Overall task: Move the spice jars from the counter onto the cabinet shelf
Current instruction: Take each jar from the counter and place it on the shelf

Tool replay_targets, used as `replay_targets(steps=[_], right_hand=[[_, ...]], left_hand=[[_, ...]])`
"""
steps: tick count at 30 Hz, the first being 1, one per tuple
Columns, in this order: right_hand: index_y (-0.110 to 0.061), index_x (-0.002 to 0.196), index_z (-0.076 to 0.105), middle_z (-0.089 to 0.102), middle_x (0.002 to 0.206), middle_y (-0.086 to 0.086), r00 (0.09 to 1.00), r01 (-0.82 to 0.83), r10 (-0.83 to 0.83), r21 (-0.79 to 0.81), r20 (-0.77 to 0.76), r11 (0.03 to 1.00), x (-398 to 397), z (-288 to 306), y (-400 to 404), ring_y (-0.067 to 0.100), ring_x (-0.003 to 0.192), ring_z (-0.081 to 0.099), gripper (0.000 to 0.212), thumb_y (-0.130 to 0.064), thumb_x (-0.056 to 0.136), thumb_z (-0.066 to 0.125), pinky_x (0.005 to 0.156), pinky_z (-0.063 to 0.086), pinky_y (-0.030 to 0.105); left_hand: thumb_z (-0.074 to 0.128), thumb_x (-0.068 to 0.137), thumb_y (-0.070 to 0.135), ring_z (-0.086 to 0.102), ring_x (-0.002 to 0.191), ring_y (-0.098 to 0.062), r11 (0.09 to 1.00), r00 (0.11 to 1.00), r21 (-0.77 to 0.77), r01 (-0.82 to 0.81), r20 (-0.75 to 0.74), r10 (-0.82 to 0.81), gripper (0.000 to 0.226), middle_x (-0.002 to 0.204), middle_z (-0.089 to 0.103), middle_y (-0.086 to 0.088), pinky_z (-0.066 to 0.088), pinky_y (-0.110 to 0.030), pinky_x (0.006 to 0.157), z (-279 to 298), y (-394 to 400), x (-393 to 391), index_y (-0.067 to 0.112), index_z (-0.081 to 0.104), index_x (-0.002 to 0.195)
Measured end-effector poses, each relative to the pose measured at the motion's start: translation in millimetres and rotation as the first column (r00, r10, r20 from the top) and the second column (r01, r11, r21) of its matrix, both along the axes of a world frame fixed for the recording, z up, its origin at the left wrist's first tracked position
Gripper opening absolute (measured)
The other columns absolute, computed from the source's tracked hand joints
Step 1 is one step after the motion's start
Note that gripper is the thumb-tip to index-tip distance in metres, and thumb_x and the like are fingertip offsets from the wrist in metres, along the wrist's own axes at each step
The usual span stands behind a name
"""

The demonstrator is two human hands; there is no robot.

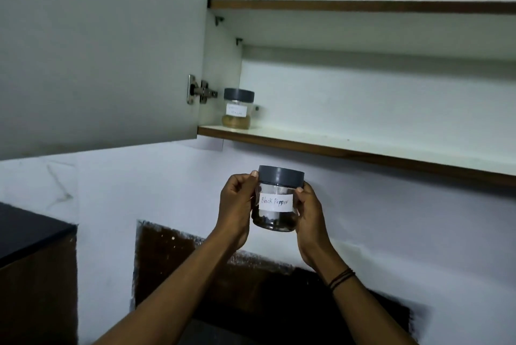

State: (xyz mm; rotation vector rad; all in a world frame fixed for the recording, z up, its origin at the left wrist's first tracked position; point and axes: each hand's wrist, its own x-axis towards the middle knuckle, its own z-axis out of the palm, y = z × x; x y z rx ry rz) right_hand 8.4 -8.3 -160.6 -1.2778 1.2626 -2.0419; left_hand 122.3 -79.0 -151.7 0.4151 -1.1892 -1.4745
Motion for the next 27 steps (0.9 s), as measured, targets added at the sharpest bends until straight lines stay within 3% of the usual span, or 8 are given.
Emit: replay_targets(steps=[3, 10, 13, 15, 18, 22, 25, 27], right_hand=[[-0.022, 0.121, 0.060, 0.070, 0.109, 0.002, 0.993, 0.097, -0.102, -0.078, -0.056, 0.992, -5, 29, -5, 0.014, 0.095, 0.068, 0.031, -0.037, 0.098, 0.045, 0.066, 0.054, 0.024], [-0.029, 0.095, 0.051, 0.063, 0.089, -0.010, 0.876, 0.409, -0.454, -0.244, -0.165, 0.879, -15, 122, -33, -0.001, 0.071, 0.058, 0.019, -0.048, 0.094, 0.053, 0.057, 0.043, 0.010], [-0.019, 0.097, 0.055, 0.061, 0.094, -0.006, 0.827, 0.488, -0.531, -0.232, -0.186, 0.842, -22, 155, -52, 0.013, 0.085, 0.059, 0.020, -0.039, 0.096, 0.052, 0.071, 0.045, 0.024], [-0.017, 0.097, 0.058, 0.061, 0.090, -0.009, 0.824, 0.489, -0.521, -0.183, -0.223, 0.853, -29, 169, -66, 0.019, 0.089, 0.058, 0.017, -0.033, 0.098, 0.050, 0.074, 0.042, 0.030], [-0.015, 0.112, 0.062, 0.062, 0.104, -0.003, 0.792, 0.478, -0.468, -0.078, -0.392, 0.875, -40, 176, -83, 0.018, 0.093, 0.053, 0.023, -0.016, 0.097, 0.044, 0.077, 0.037, 0.026], [-0.011, 0.122, 0.060, 0.065, 0.119, 0.007, 0.817, 0.383, -0.286, 0.100, -0.500, 0.918, -49, 180, -104, 0.022, 0.100, 0.058, 0.041, 0.001, 0.087, 0.042, 0.079, 0.043, 0.027], [-0.009, 0.117, 0.063, 0.069, 0.114, 0.011, 0.813, 0.304, -0.161, 0.172, -0.560, 0.937, -52, 181, -117, 0.026, 0.102, 0.064, 0.037, 0.003, 0.086, 0.045, 0.085, 0.053, 0.033], [-0.006, 0.116, 0.061, 0.068, 0.109, 0.010, 0.801, 0.272, -0.089, 0.227, -0.592, 0.935, -54, 182, -121, 0.021, 0.092, 0.064, 0.036, 0.006, 0.086, 0.044, 0.073, 0.052, 0.020]], left_hand=[[0.060, 0.097, 0.032, 0.051, 0.072, -0.021, 0.996, 0.998, -0.061, -0.063, -0.011, 0.062, 0.026, 0.079, 0.057, -0.011, 0.047, -0.022, 0.055, 29, -2, -5, 0.010, 0.056, 0.085], [0.056, 0.096, 0.022, 0.065, 0.089, -0.031, 0.927, 0.968, -0.284, -0.245, -0.024, 0.249, 0.014, 0.097, 0.072, -0.010, 0.052, -0.043, 0.078, 124, -24, -22, 0.018, 0.069, 0.093], [0.049, 0.094, 0.007, 0.067, 0.101, -0.027, 0.913, 0.955, -0.298, -0.277, 0.022, 0.297, 0.026, 0.107, 0.073, -0.005, 0.055, -0.044, 0.088, 155, -44, -32, 0.017, 0.071, 0.101], [0.043, 0.092, 0.000, 0.066, 0.105, -0.024, 0.908, 0.949, -0.316, -0.275, 0.062, 0.309, 0.034, 0.113, 0.071, -0.004, 0.057, -0.041, 0.090, 166, -61, -39, 0.017, 0.070, 0.104], [0.043, 0.092, -0.005, 0.065, 0.090, -0.011, 0.896, 0.938, -0.364, -0.254, 0.132, 0.319, 0.038, 0.105, 0.069, 0.004, 0.055, -0.015, 0.065, 171, -80, -46, 0.021, 0.067, 0.108], [0.043, 0.096, -0.004, 0.066, 0.104, -0.027, 0.869, 0.887, -0.434, -0.239, 0.267, 0.377, 0.037, 0.115, 0.068, -0.010, 0.059, -0.035, 0.082, 168, -104, -59, 0.010, 0.063, 0.124], [0.045, 0.094, -0.007, 0.064, 0.109, -0.031, 0.872, 0.857, -0.443, -0.210, 0.346, 0.382, 0.037, 0.118, 0.067, -0.016, 0.056, -0.035, 0.084, 165, -118, -65, 0.004, 0.060, 0.125], [0.046, 0.092, -0.008, 0.063, 0.103, -0.029, 0.867, 0.833, -0.459, -0.194, 0.389, 0.393, 0.037, 0.113, 0.066, -0.016, 0.052, -0.027, 0.072, 164, -122, -66, 0.005, 0.058, 0.124]])
